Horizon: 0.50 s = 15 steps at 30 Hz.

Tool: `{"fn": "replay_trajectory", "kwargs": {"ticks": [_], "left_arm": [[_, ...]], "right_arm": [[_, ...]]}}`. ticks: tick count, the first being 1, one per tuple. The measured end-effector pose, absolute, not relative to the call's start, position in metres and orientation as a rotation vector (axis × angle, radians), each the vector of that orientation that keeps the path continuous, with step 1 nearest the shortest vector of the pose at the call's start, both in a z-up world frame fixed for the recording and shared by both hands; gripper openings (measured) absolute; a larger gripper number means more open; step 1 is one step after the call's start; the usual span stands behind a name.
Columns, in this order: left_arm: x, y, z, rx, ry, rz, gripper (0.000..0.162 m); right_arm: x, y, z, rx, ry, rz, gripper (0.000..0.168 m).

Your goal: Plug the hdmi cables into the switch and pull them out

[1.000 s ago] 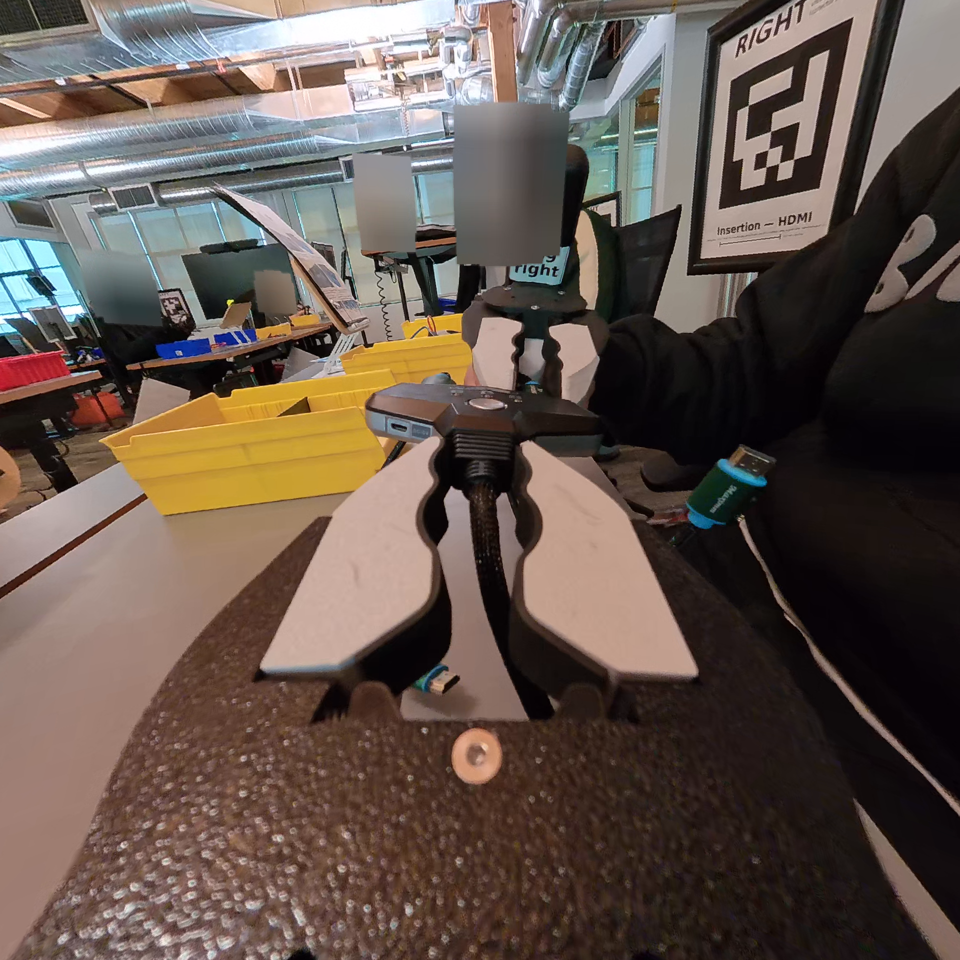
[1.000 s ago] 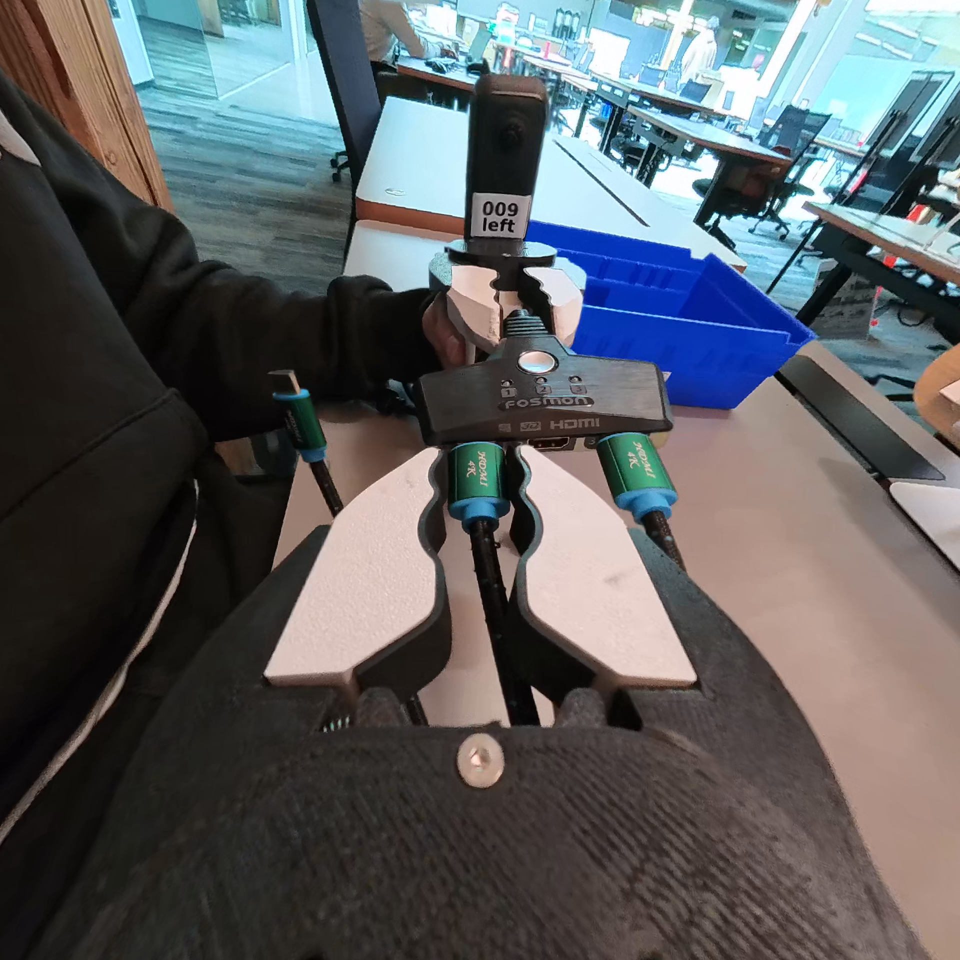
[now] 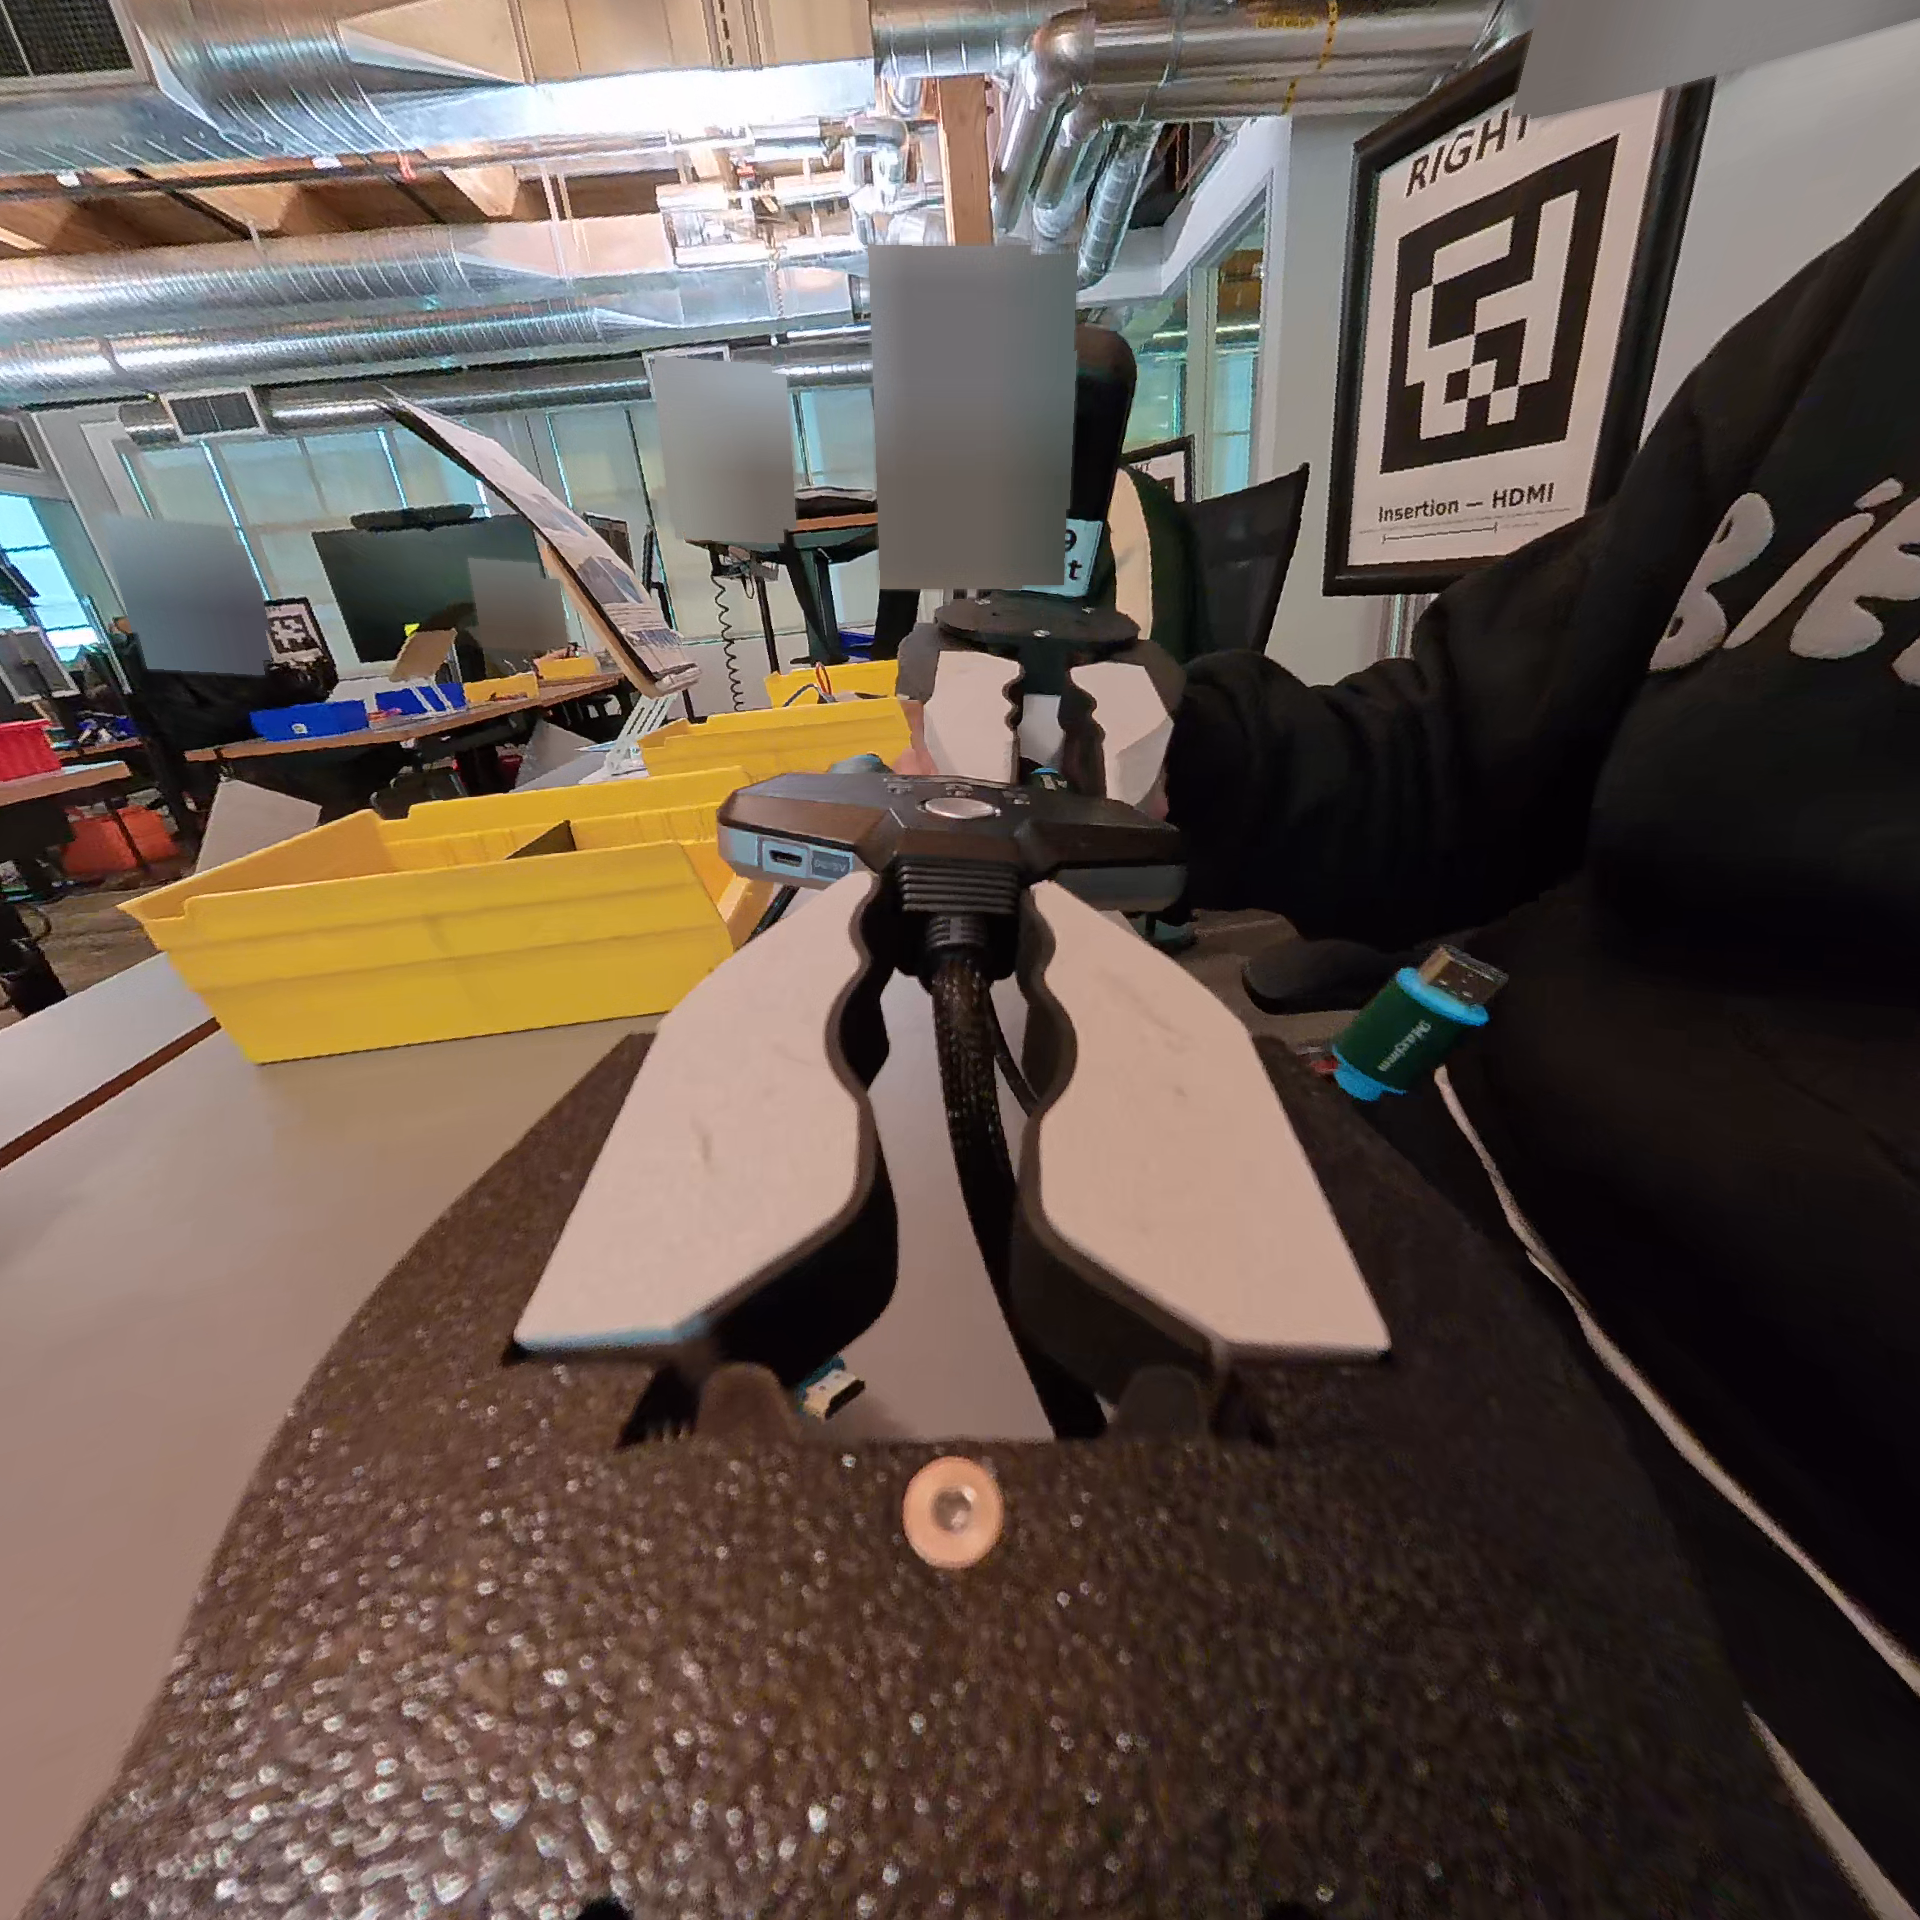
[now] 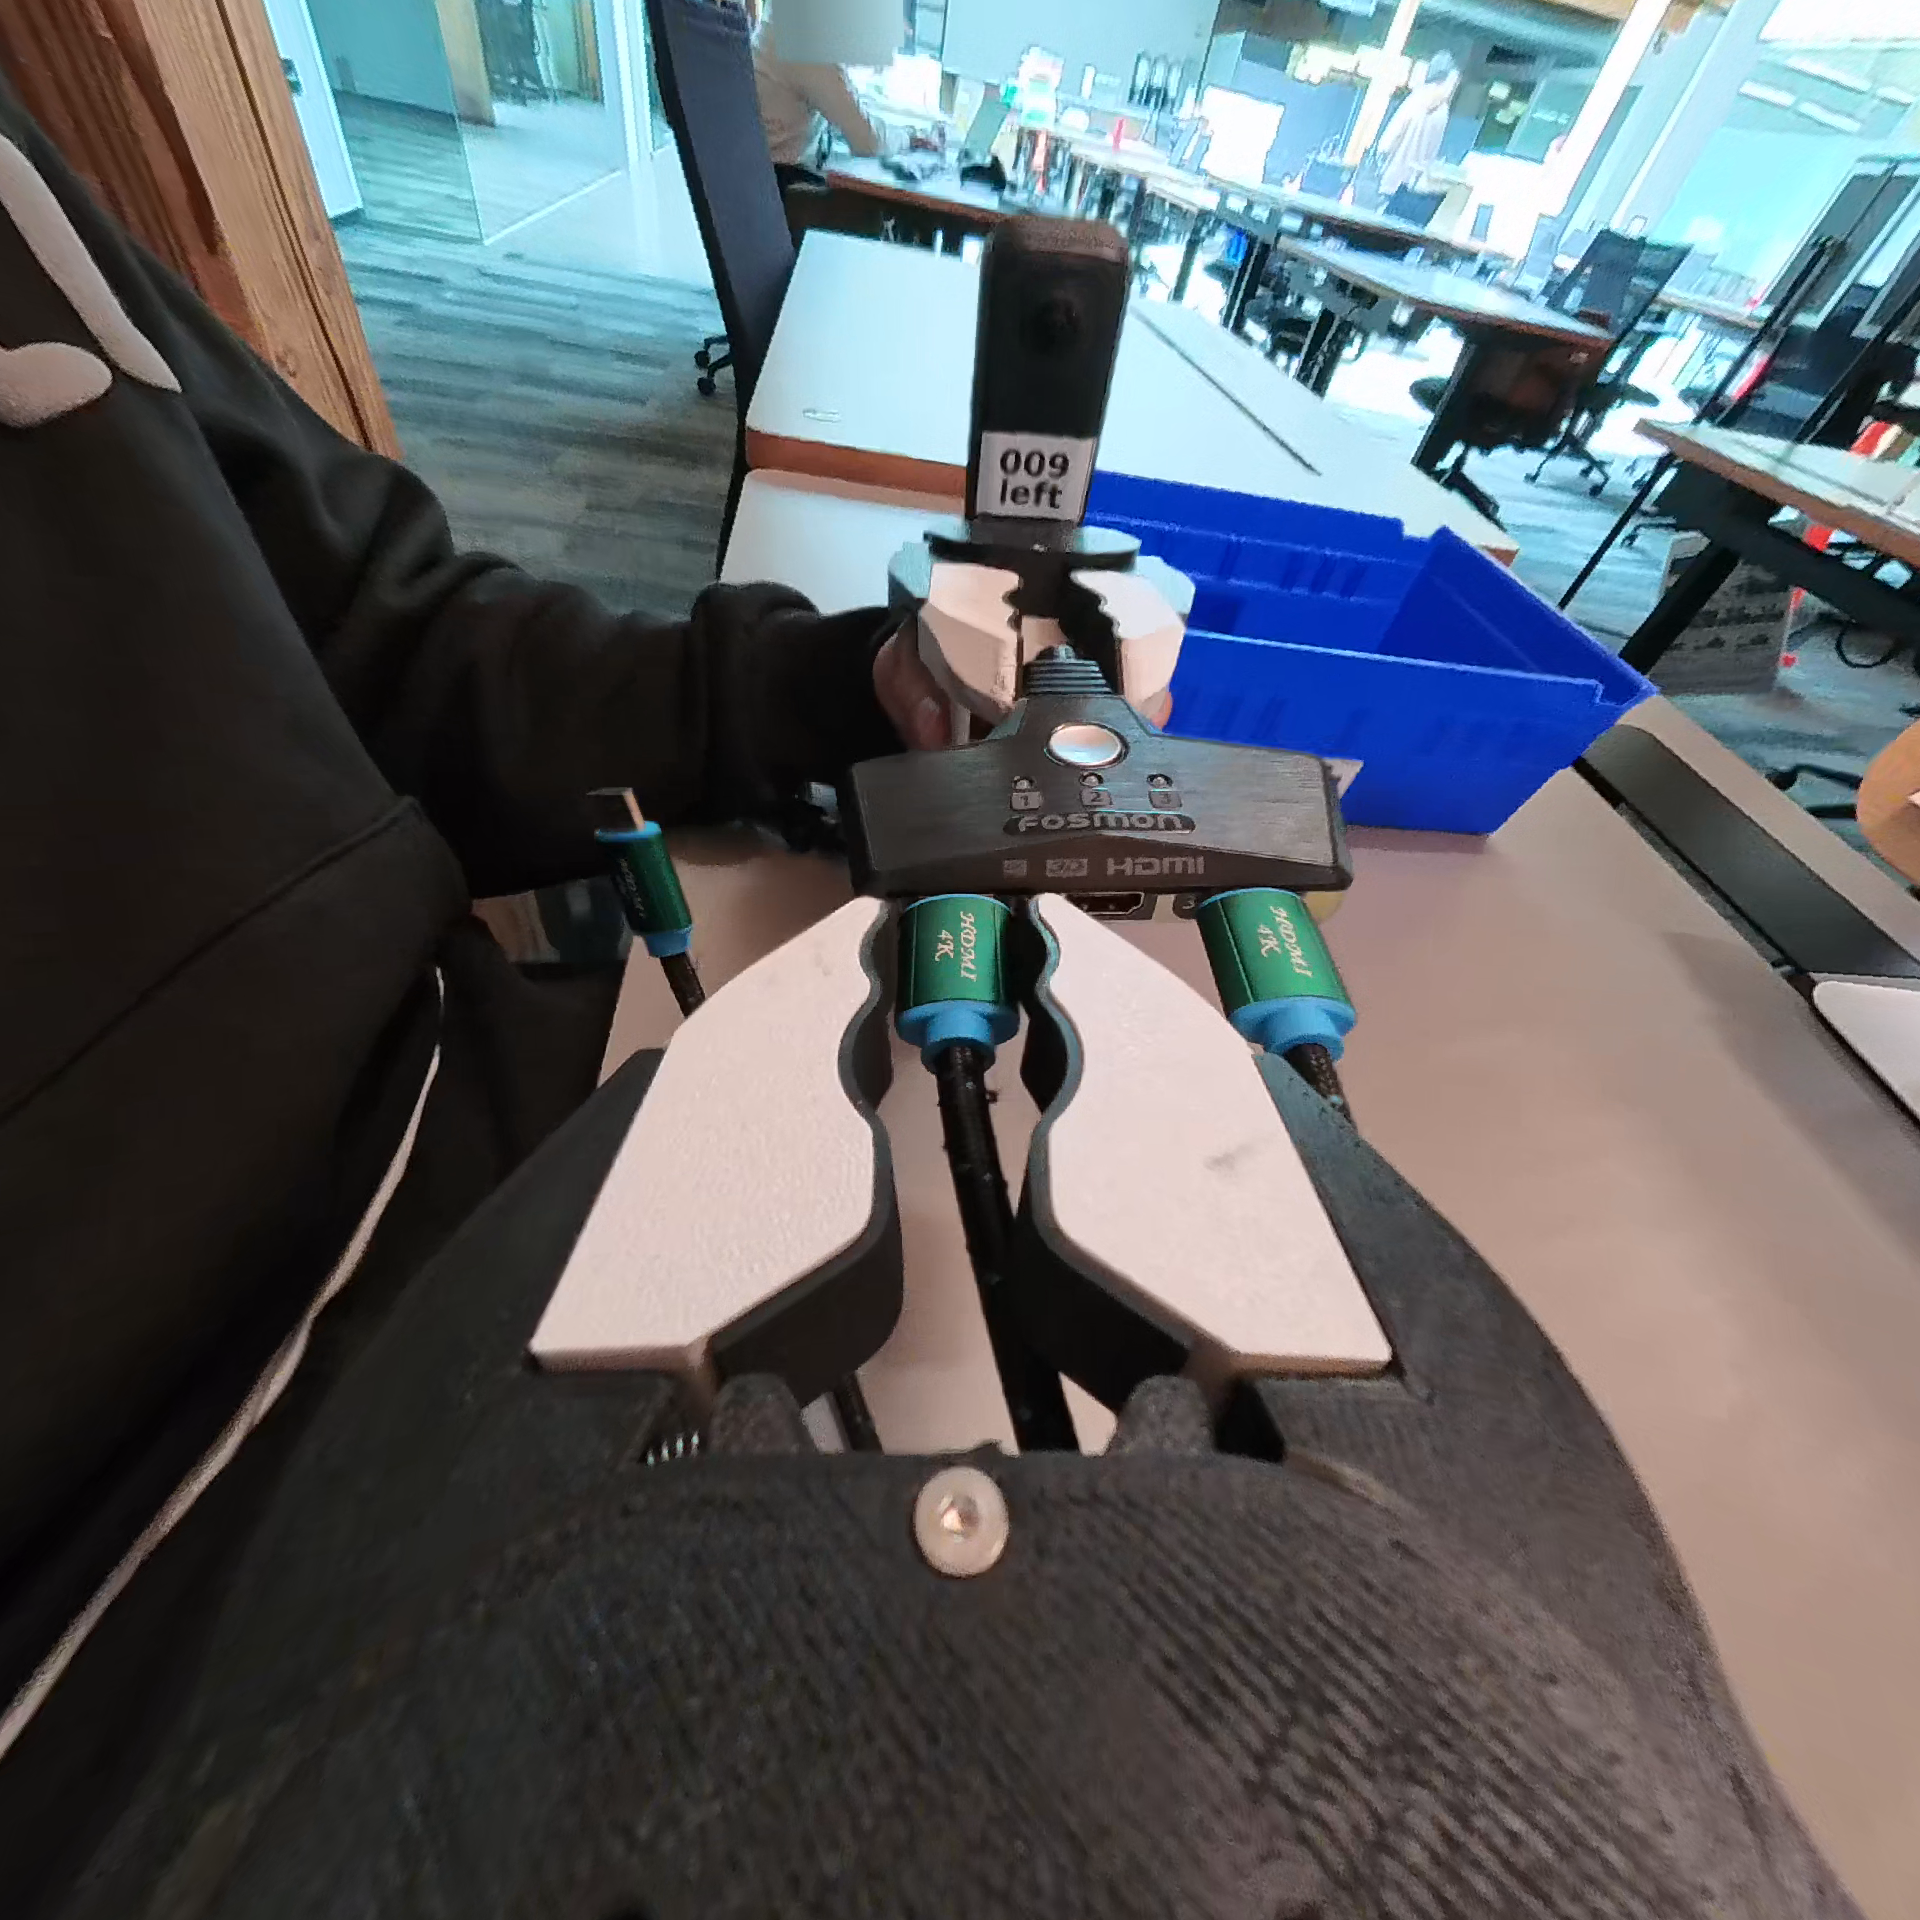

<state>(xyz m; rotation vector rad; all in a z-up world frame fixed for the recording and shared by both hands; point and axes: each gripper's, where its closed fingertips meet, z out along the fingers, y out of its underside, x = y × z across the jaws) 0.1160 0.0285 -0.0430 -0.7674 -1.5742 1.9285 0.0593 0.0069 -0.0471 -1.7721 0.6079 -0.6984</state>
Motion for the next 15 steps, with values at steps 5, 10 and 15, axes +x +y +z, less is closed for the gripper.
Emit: {"fn": "replay_trajectory", "kwargs": {"ticks": [5, 10, 15], "left_arm": [[0.112, 0.034, -0.04, -0.854, -1.591, 1.975, 0.022], [0.098, 0.034, -0.04, -0.925, -1.627, 1.936, 0.023], [0.092, 0.032, -0.042, -0.951, -1.648, 1.923, 0.023]], "right_arm": [[0.054, 0.008, -0.049, -1.864, 0.605, -0.72, 0.022], [0.044, 0.001, -0.051, -1.87, 0.626, -0.644, 0.022], [0.035, -0.002, -0.051, -1.914, 0.627, -0.631, 0.022]]}}
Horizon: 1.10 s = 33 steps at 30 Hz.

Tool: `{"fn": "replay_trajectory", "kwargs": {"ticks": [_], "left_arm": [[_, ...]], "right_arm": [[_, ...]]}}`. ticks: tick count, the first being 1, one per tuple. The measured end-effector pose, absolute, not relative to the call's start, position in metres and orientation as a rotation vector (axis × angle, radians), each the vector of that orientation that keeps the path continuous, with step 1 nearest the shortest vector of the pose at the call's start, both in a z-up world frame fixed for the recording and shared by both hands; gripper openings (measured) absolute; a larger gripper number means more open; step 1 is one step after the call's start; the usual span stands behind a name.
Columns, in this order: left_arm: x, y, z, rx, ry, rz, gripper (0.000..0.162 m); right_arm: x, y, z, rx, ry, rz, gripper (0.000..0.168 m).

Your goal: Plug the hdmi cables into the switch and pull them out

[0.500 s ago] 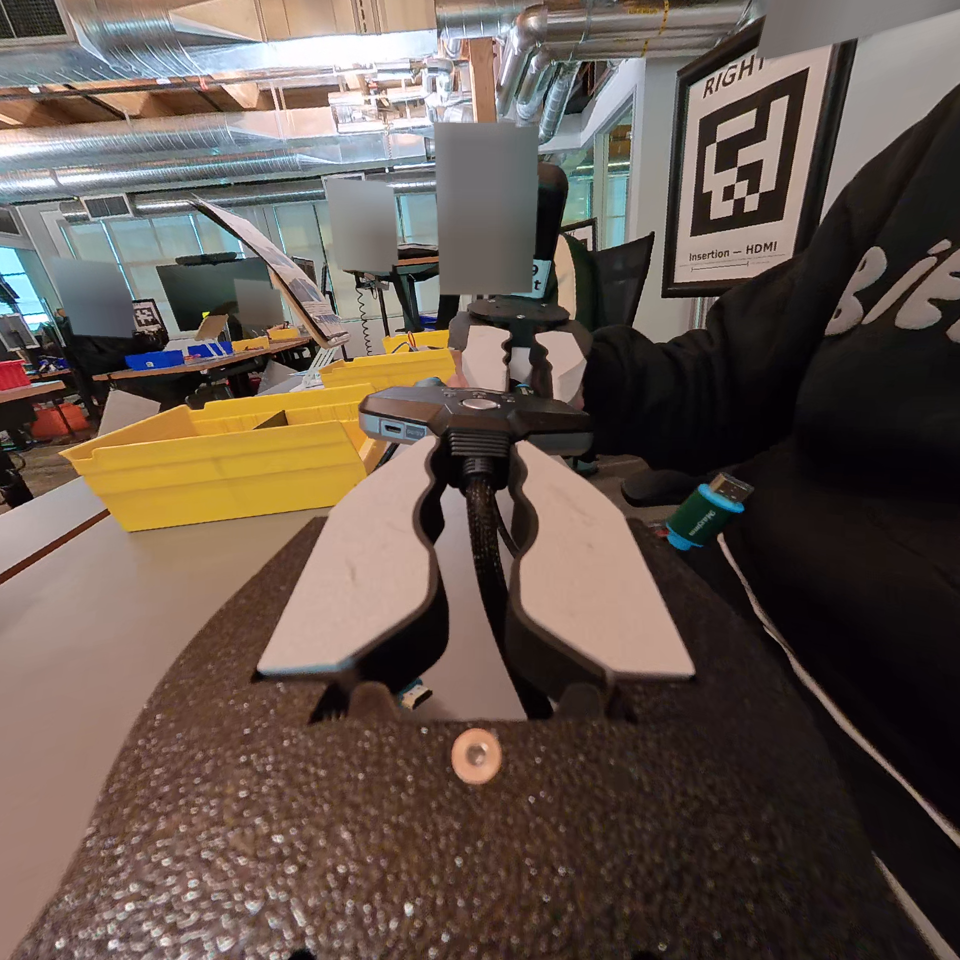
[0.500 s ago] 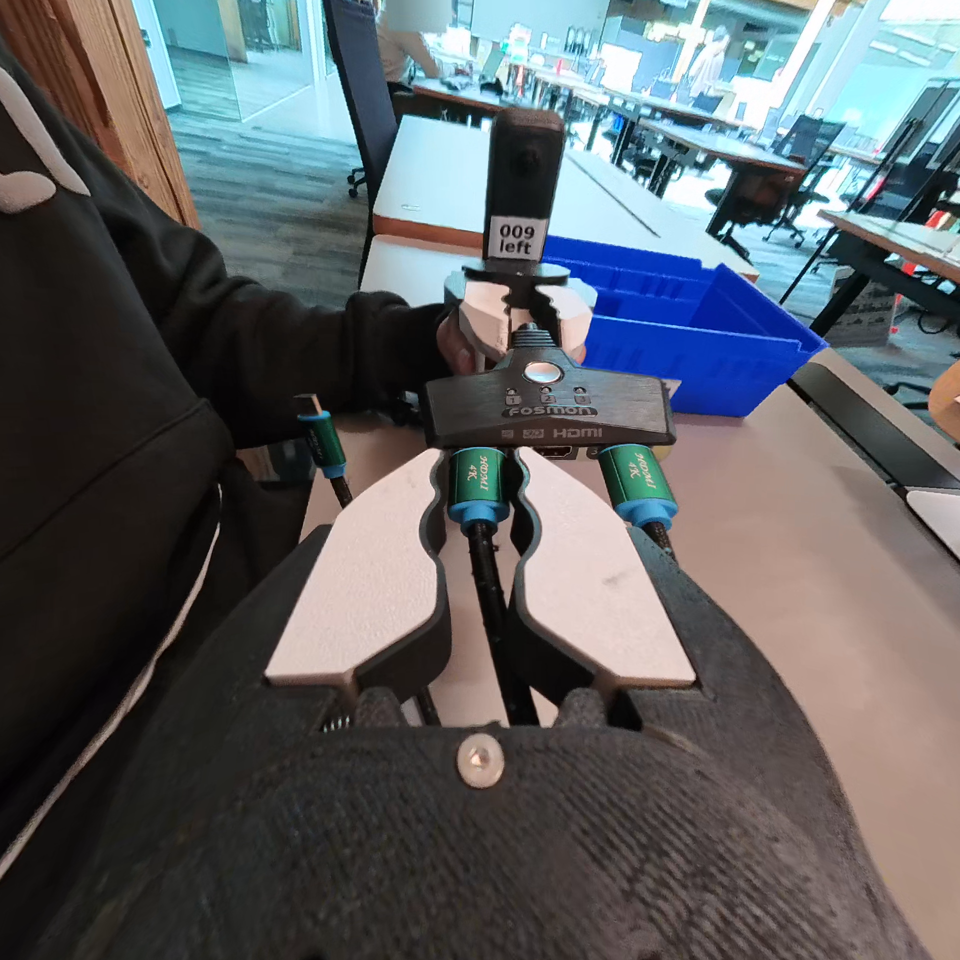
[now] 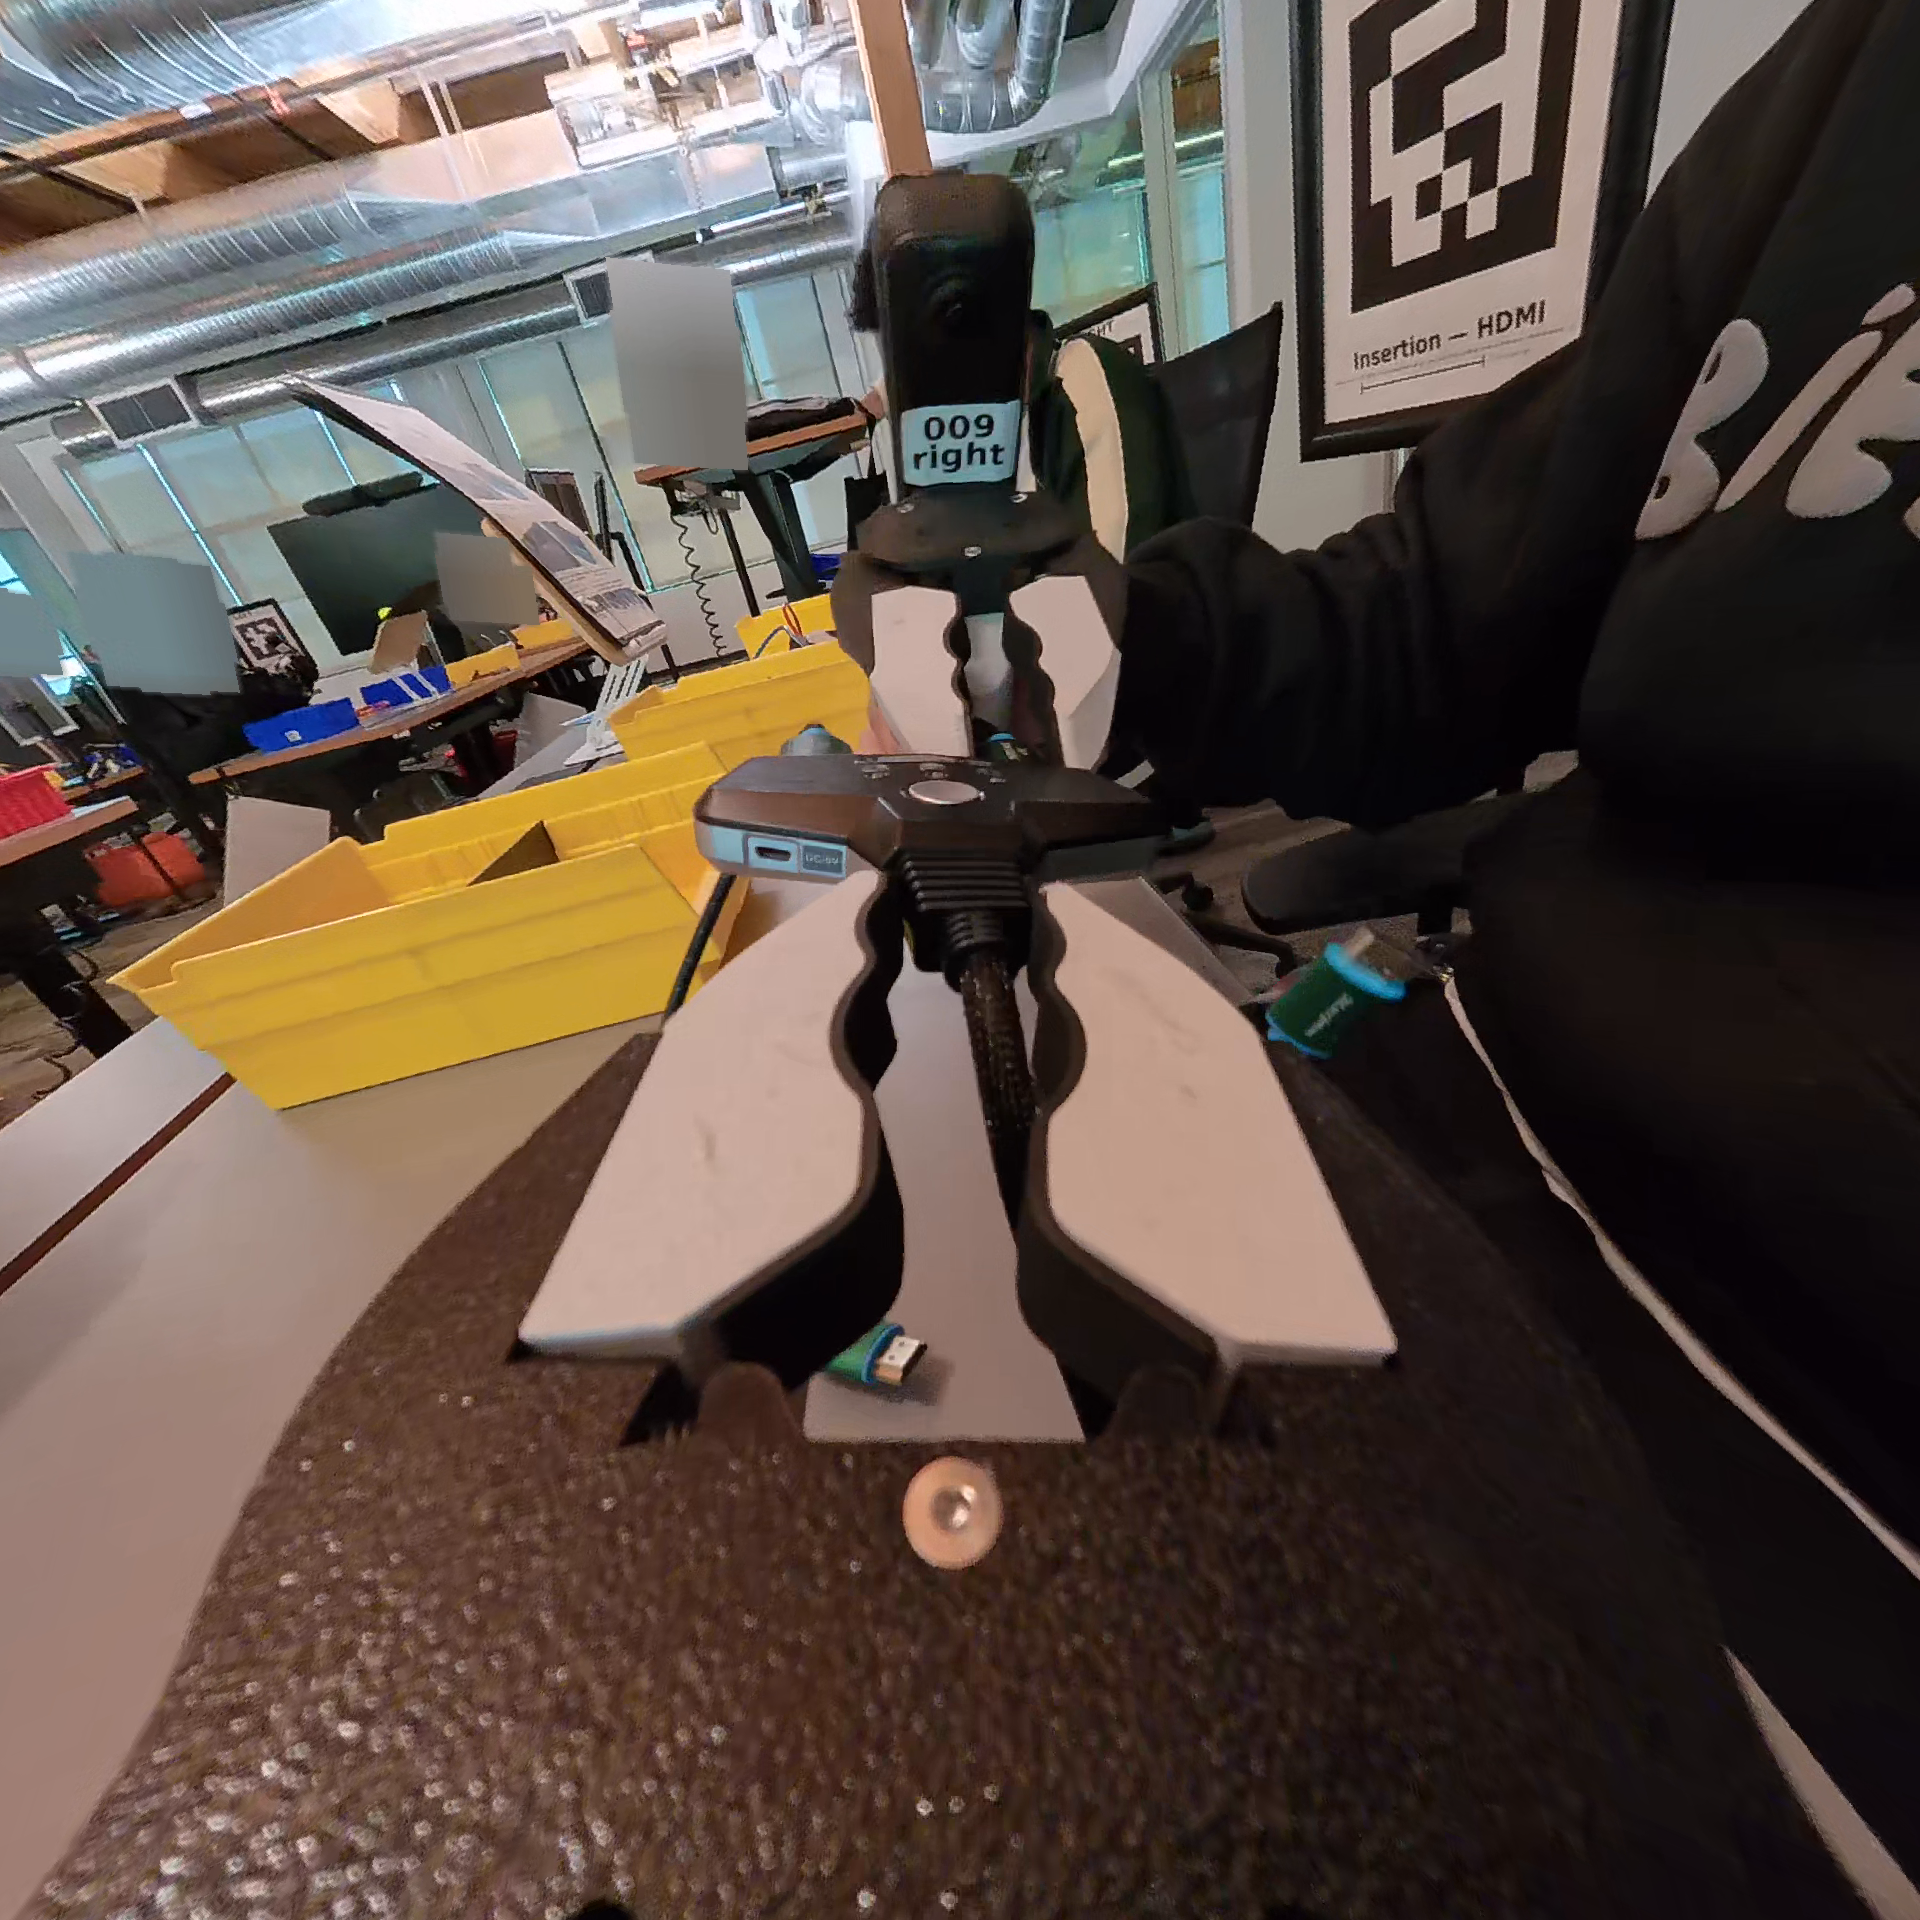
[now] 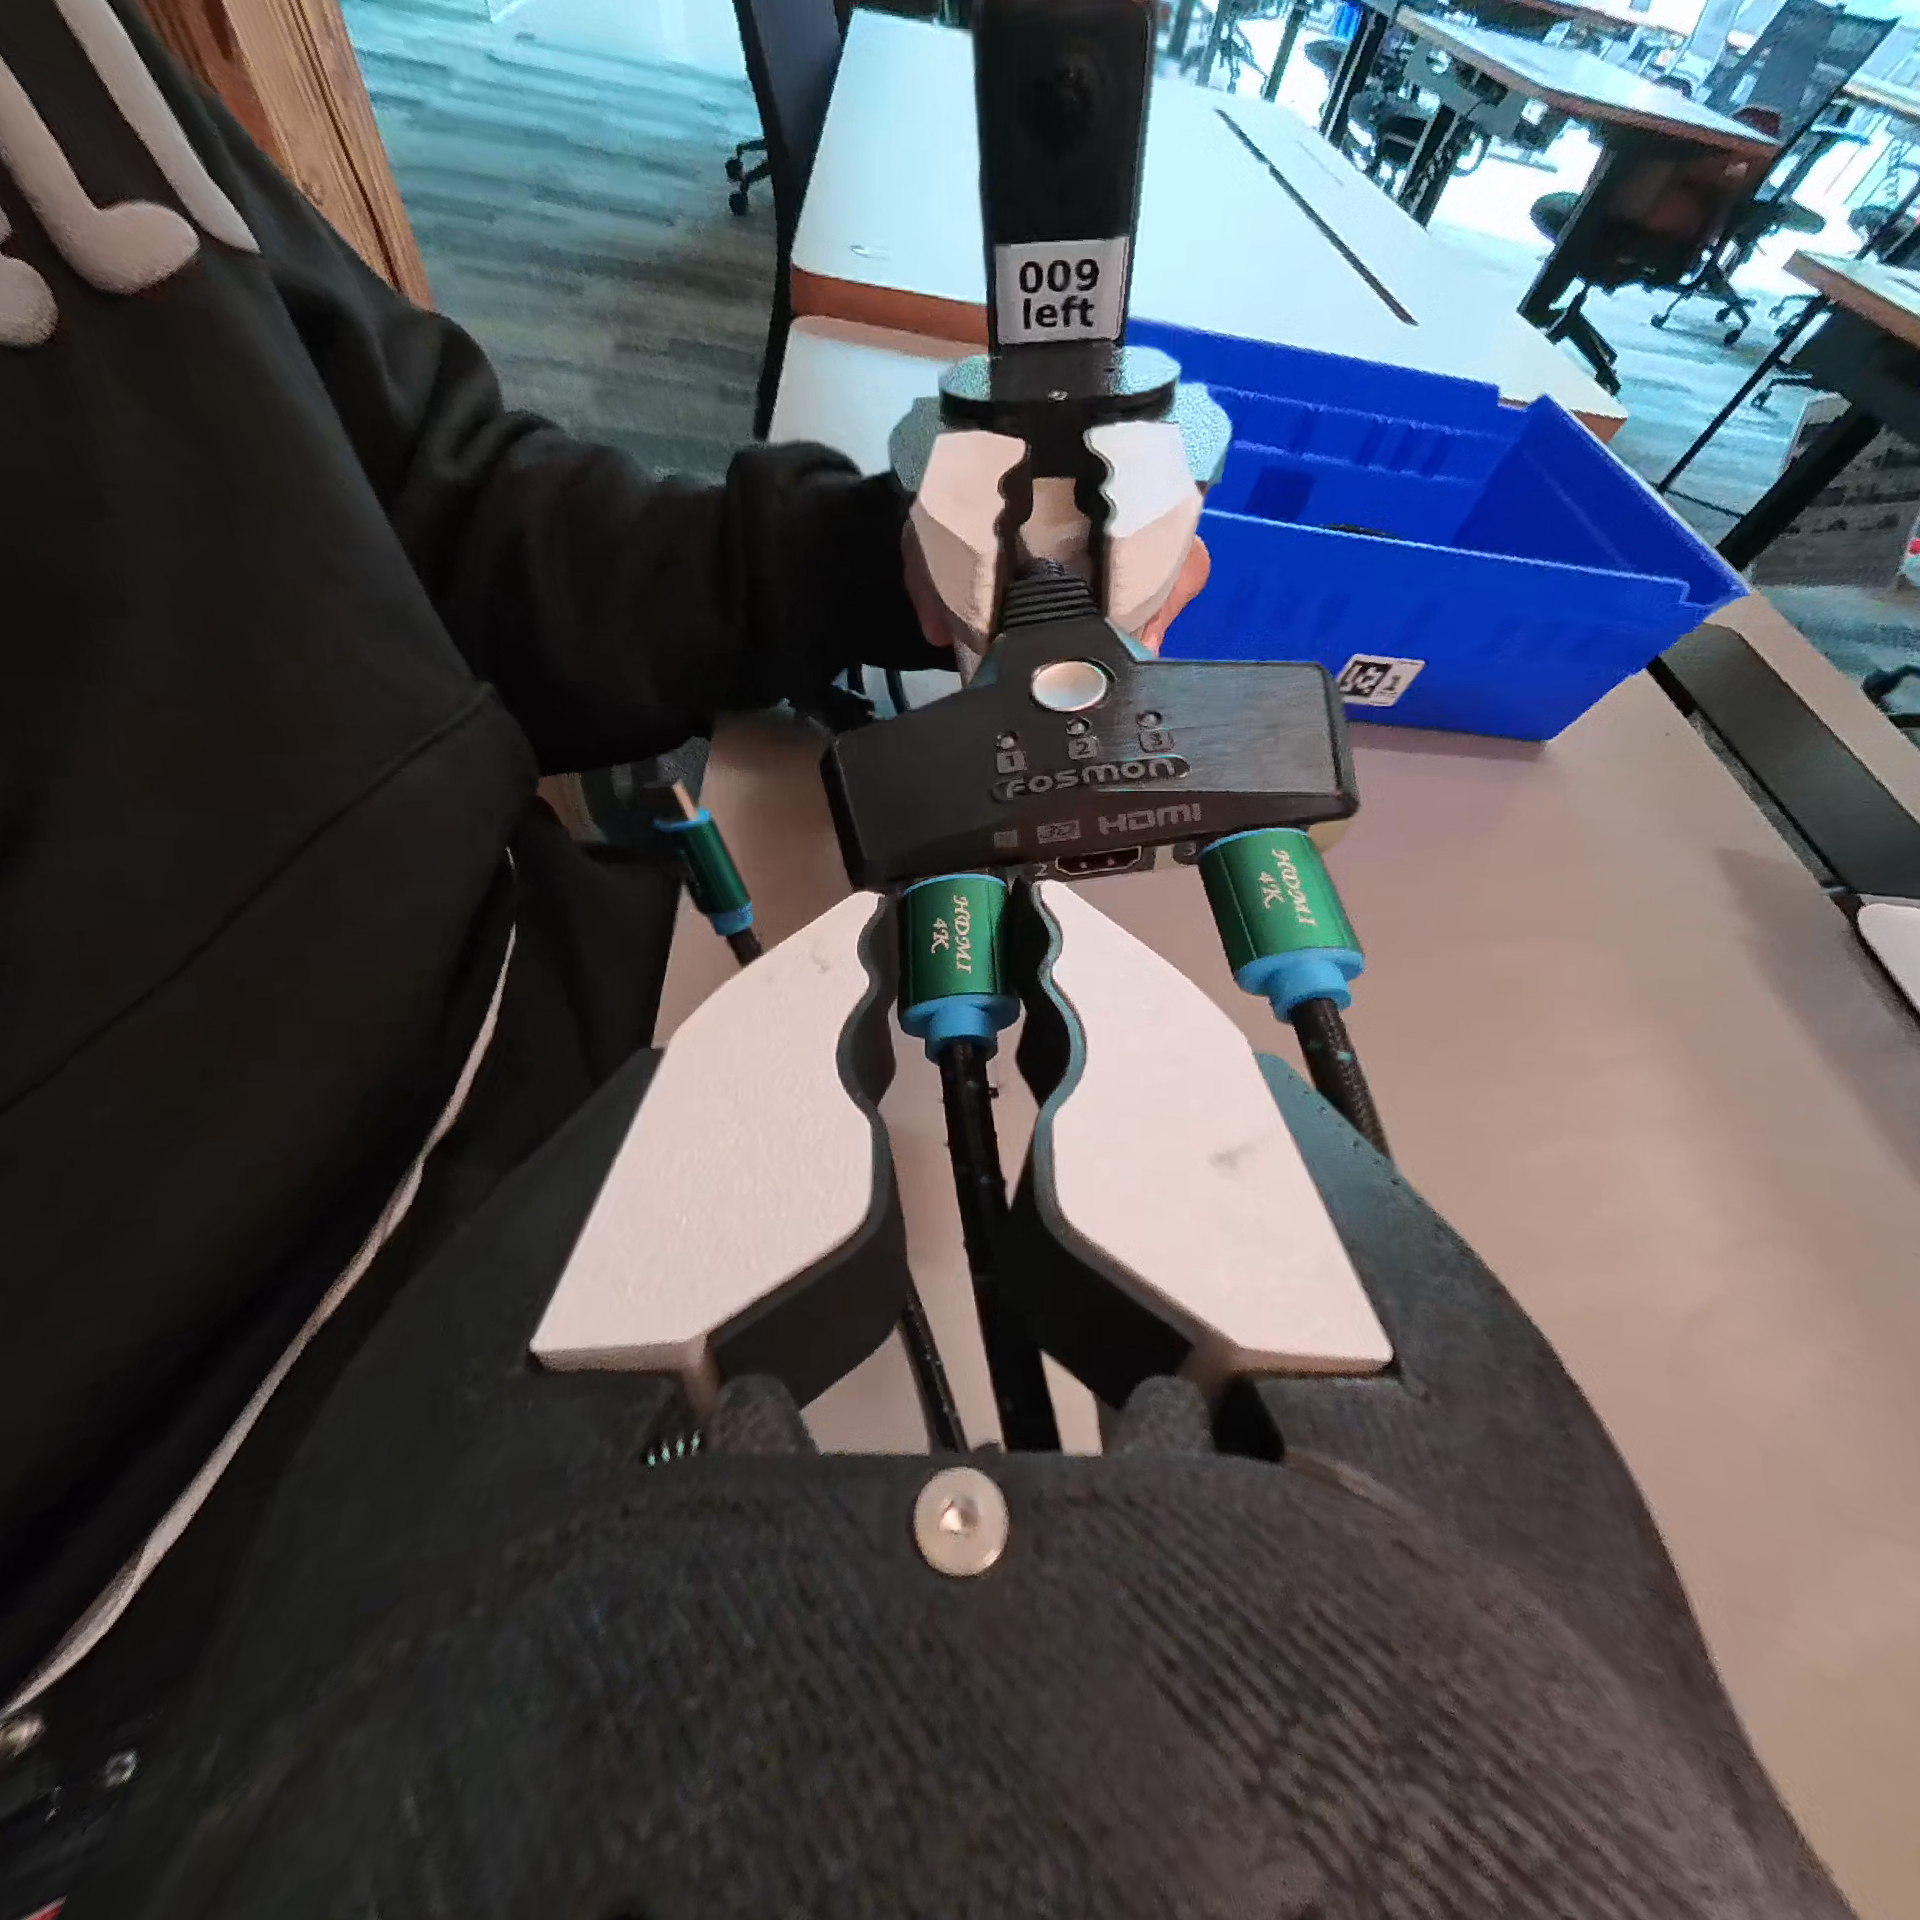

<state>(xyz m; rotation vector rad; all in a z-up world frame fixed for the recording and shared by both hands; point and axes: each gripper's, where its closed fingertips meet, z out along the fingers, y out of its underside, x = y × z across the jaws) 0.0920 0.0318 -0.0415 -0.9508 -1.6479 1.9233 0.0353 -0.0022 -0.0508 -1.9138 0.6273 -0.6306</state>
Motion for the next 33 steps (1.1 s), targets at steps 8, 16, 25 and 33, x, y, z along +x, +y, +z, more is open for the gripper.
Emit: {"fn": "replay_trajectory", "kwargs": {"ticks": [8, 16, 25, 33], "left_arm": [[0.097, 0.023, -0.034, -0.859, -1.713, 1.924, 0.021], [0.096, 0.021, -0.037, -0.799, -1.735, 1.888, 0.023], [0.104, 0.019, -0.043, -0.845, -1.728, 1.945, 0.022], [0.109, 0.022, -0.042, -0.807, -1.677, 1.955, 0.022]], "right_arm": [[0.042, -0.006, -0.047, -1.835, 0.647, -0.645, 0.021], [0.043, -0.002, -0.05, -1.884, 0.63, -0.625, 0.021], [0.05, -0.006, -0.054, -1.848, 0.578, -0.817, 0.022], [0.05, -0.01, -0.053, -1.815, 0.608, -0.764, 0.022]]}}
